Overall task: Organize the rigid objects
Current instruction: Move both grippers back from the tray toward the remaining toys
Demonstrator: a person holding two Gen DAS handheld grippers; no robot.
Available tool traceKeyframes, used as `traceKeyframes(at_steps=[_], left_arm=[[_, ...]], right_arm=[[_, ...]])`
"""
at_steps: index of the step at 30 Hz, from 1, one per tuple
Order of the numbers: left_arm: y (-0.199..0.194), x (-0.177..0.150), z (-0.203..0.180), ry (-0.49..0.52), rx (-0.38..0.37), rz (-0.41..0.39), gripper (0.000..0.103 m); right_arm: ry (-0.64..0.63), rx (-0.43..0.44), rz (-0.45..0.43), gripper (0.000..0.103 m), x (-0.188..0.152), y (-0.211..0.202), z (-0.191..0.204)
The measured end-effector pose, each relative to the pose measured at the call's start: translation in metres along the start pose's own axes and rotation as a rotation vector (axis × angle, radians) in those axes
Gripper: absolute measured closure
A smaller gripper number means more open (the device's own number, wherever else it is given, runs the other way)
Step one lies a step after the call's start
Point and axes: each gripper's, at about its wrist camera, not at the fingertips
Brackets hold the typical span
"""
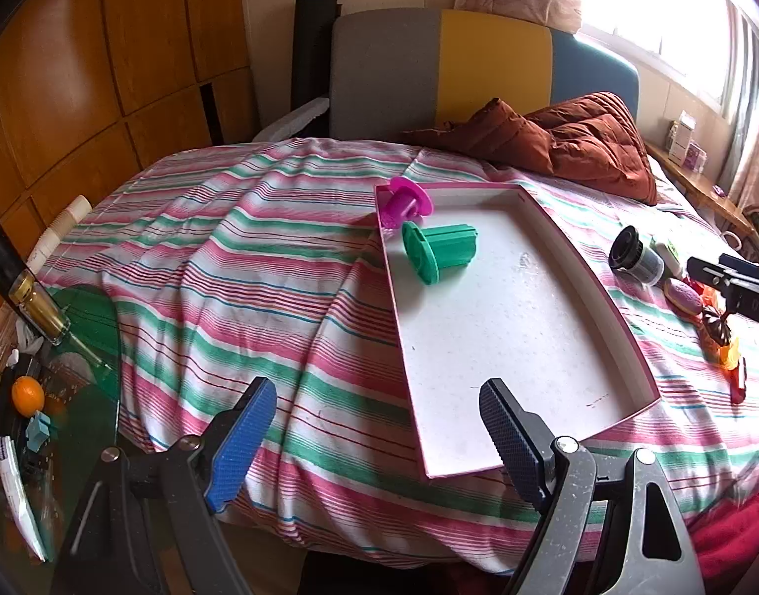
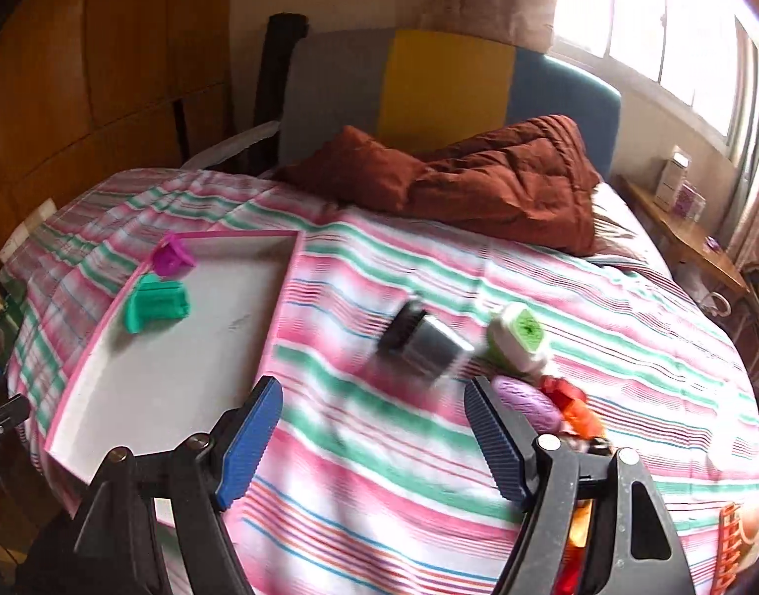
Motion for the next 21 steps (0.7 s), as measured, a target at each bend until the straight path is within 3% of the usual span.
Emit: traceKeyframes(at_steps=[6,11,13,17,21], left_arm=[[0.005,0.003,-0.003,-0.008,-0.029,0.028,0.019],[0.004,0.014,-0.016,0.017,-0.076,0.027,0.019],[0.002,0.022,-0.031,0.064,-0.097,0.016,0.019],[0.0,0.037,-0.072,0.163,-0.164,-0.006,0.018],[0.001,0.059,-0.119,0.225,-0.256,-0.011,0.004]], right_arm=[[0.136,-0.124,-0.039,0.026,-0.007,-0.011,-0.069],[0.381,-0.207,-0.071,0.026,-0.027,-0.021,-0.134],[0.481,-0.21,-0.087,0.026,-0.029,-0.027,-0.155],[0.559,-0.209,-0.135,0.026,-0.031,-0.042,-0.17],[0.593,-0.208,-0.14,0.026,-0.032,-0.047,-0.176]])
Point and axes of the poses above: each gripper's, at about its wrist camera, not at the fingertips, and y roughly the way its jaws point, z to its left, x to its top, and after that the axes turned 7 degrees about x, right-handed
